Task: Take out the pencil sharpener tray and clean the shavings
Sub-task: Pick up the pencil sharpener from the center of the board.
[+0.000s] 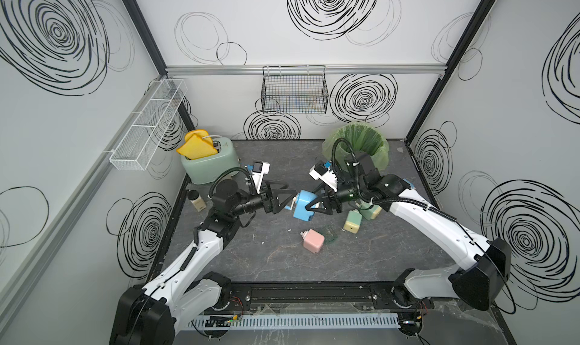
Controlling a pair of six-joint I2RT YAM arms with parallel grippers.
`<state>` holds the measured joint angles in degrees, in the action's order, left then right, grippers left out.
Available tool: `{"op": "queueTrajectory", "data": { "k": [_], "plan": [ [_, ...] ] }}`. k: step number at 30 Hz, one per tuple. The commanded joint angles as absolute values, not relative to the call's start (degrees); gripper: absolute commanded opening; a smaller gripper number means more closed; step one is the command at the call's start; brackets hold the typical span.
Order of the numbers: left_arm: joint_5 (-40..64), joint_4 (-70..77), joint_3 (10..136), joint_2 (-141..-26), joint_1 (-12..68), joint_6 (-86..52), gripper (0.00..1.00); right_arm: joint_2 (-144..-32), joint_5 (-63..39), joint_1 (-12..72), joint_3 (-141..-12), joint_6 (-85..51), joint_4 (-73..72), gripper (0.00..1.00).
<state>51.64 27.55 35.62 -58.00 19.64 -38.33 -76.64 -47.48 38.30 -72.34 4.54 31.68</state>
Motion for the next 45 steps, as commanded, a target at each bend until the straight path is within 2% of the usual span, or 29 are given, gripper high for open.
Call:
{"op": "queueTrajectory", "data": {
  "k": [1, 5, 12, 13, 17, 21, 27, 29, 36, 38, 41, 43, 44, 45],
  "plan": [
    [58.5, 32.6, 37.4, -56.4, 22.2, -36.8, 0.97, -76.1, -53.0, 37.9, -75.0, 4.7, 37.3, 0.29],
    [59.2, 26.3, 38.7, -54.4, 25.5, -31.0, 0.99, -75.9, -53.8, 37.7, -77.8, 5.3, 39.2, 0.29],
    [59.2, 19.2, 40.1, -52.9, 29.7, -25.0, 0.82, -73.6, -59.3, 37.0, -78.5, 4.4, 37.6, 0.30],
    [59.2, 19.2, 40.2, -53.0, 29.6, -25.0, 0.82, -73.2, -60.2, 37.0, -78.4, 4.2, 37.2, 0.30],
    [59.4, 20.3, 40.2, -54.0, 29.8, -25.8, 0.85, -71.9, -62.9, 37.0, -78.4, 3.5, 36.0, 0.30],
    [60.3, 21.8, 39.9, -54.3, 30.3, -26.8, 0.99, -71.2, -63.7, 37.0, -78.4, 3.3, 35.4, 0.30],
    [59.2, 20.9, 39.8, -53.8, 30.7, -26.2, 0.99, -70.5, -64.1, 37.3, -77.4, 2.9, 34.4, 0.30],
    [60.6, 23.3, 39.3, -53.5, 31.1, -27.5, 0.93, -70.1, -64.1, 37.2, -76.9, 2.8, 33.6, 0.31],
    [61.6, 24.9, 39.0, -53.0, 31.6, -27.9, 0.49, -69.2, -64.2, 37.3, -76.5, 1.4, 30.6, 0.35],
    [61.6, 25.4, 38.9, -52.9, 31.6, -28.1, 0.44, -69.0, -64.3, 37.2, -75.8, 0.5, 29.0, 0.36],
    [61.5, 26.6, 38.4, -52.4, 31.5, -28.6, 0.32, -68.5, -65.1, 37.2, -73.9, -1.3, 25.3, 0.40],
    [61.8, 28.9, 37.8, -52.1, 31.3, -29.9, 0.25, -68.0, -65.8, 37.2, -72.3, -3.3, 21.8, 0.47],
    [61.8, 29.9, 37.5, -51.8, 31.2, -30.6, 0.24, -67.7, -65.9, 37.2, -71.7, -4.2, 20.3, 0.52],
    [61.5, 30.5, 37.3, -51.4, 31.0, -31.0, 0.23, -67.2, -65.9, 37.2, -70.6, -5.4, 18.1, 0.62]
  ]
}}
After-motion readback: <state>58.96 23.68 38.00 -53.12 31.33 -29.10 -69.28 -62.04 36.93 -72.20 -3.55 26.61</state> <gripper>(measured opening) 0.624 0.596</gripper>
